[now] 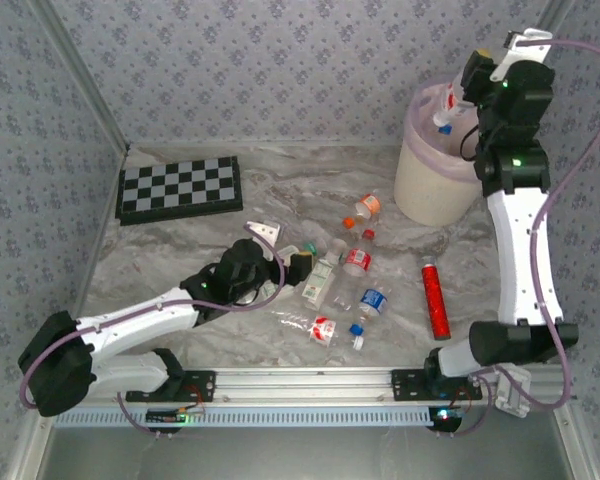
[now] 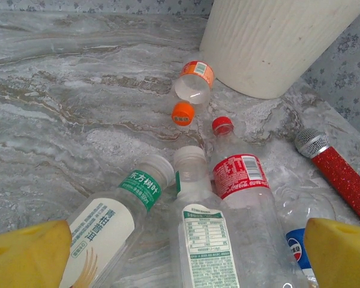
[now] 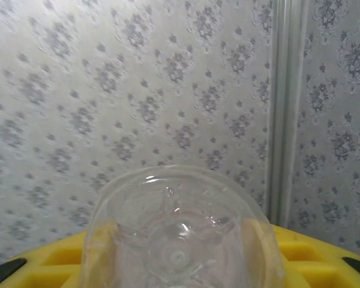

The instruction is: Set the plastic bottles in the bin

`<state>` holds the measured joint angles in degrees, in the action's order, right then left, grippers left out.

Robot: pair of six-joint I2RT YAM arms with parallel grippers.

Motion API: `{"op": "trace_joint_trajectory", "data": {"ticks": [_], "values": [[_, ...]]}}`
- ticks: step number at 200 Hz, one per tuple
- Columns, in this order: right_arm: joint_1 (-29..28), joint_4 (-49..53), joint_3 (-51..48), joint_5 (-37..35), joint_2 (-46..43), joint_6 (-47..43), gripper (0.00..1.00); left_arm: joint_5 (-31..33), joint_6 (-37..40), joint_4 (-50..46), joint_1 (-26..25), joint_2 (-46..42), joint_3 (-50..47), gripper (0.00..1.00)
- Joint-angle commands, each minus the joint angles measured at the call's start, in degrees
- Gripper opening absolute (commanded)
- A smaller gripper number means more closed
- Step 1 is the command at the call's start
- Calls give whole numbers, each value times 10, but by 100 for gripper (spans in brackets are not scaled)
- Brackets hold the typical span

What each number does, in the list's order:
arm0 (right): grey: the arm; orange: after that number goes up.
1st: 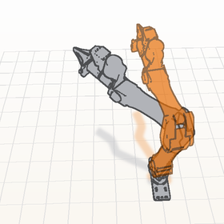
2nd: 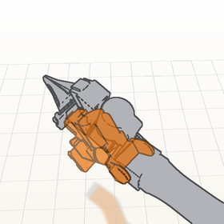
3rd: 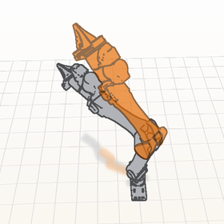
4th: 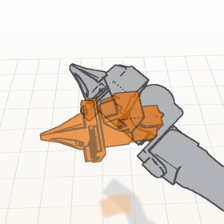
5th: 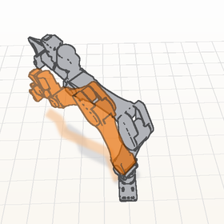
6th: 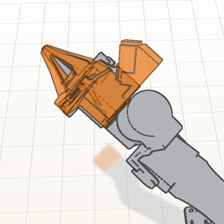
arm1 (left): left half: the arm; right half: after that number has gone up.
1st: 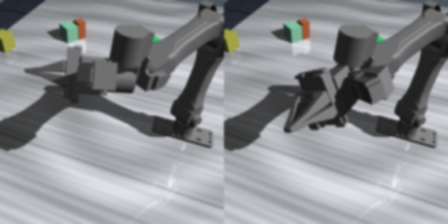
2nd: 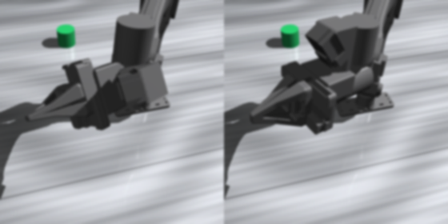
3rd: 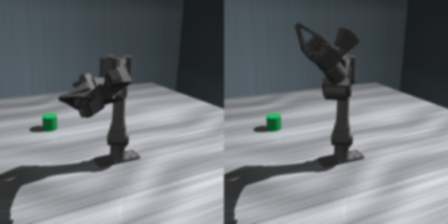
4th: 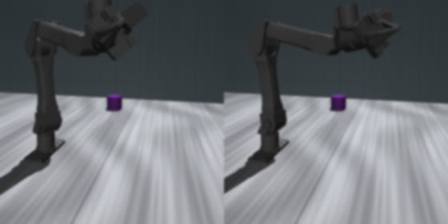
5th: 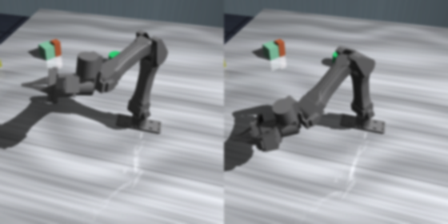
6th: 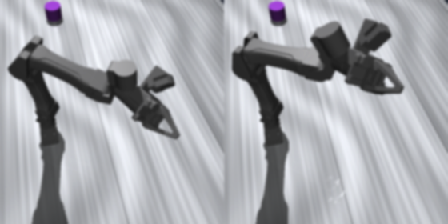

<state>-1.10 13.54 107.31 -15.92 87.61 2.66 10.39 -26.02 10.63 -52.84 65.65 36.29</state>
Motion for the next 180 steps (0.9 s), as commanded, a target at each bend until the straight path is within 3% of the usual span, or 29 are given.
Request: {"op": "trace_joint_trajectory", "data": {"ticks": [1,23,67,115,141,180], "values": [[1,-19,8,-29,53,-52,27,16,-9,-14,1,-23,-3,99],[7,5,12,-39,100,-51,27,18,-20,-35,0,-33,-5,99],[17,113,65,14,200,-5,26,43,-15,-87,2,-12,7,99],[29,206,104,71,296,49,28,13,-11,-89,2,26,27,99],[37,228,105,94,329,79,35,10,-10,-92,2,41,35,99],[45,212,78,120,335,105,61,8,-3,-97,2,63,46,99]]}}
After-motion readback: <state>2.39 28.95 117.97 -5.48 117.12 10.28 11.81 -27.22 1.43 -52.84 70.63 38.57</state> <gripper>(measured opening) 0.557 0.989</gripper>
